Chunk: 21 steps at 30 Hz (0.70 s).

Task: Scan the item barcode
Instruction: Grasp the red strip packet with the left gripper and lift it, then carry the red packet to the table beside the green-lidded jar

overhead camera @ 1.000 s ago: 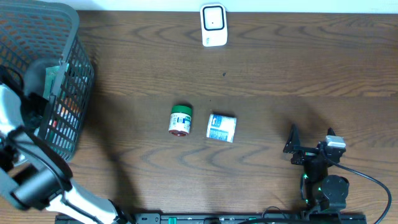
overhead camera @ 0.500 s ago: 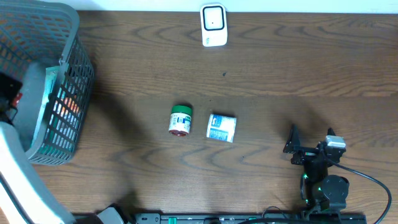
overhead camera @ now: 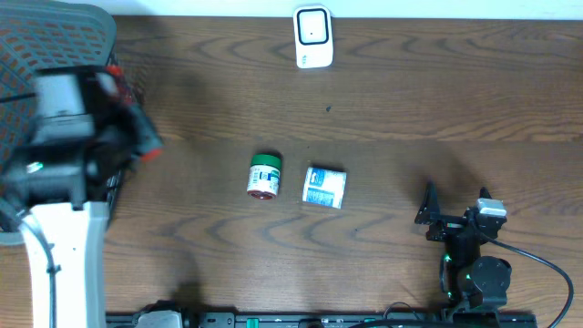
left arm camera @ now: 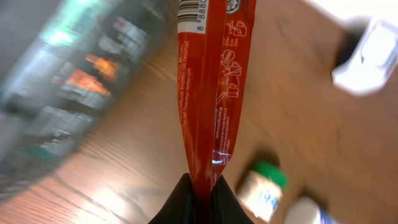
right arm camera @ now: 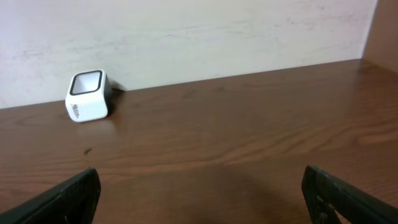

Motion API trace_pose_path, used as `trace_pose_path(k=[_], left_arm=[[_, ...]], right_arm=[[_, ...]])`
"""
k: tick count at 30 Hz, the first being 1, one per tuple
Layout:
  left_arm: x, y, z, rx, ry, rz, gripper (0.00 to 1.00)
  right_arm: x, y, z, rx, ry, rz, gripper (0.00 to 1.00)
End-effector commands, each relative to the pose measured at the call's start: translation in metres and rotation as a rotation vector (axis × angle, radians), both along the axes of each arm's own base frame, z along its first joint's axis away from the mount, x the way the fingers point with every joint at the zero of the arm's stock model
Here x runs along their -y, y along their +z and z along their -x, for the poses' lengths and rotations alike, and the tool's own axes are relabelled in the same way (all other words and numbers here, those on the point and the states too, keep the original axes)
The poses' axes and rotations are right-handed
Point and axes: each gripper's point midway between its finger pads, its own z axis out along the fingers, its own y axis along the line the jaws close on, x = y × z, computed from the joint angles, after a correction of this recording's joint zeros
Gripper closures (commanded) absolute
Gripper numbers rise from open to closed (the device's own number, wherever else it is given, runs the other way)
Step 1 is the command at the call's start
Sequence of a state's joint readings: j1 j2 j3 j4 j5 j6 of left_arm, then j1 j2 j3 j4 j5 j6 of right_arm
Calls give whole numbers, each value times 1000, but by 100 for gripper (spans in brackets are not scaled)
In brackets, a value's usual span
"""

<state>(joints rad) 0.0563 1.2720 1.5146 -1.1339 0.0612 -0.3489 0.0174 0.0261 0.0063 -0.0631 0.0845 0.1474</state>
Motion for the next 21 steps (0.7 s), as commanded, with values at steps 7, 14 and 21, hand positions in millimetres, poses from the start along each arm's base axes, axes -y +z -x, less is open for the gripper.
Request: trace_pose_path(k=[7, 14, 21], left_arm=[[105, -84, 3, -189, -330, -15, 93], [136, -137, 9, -326, -431, -99, 92], [110, -173, -8, -406, -323, -292, 93]], right_arm=[[-1, -1, 0, -5, 2, 15, 1], [-1, -1, 0, -5, 3, 15, 1], [-1, -1, 0, -5, 2, 15, 1]])
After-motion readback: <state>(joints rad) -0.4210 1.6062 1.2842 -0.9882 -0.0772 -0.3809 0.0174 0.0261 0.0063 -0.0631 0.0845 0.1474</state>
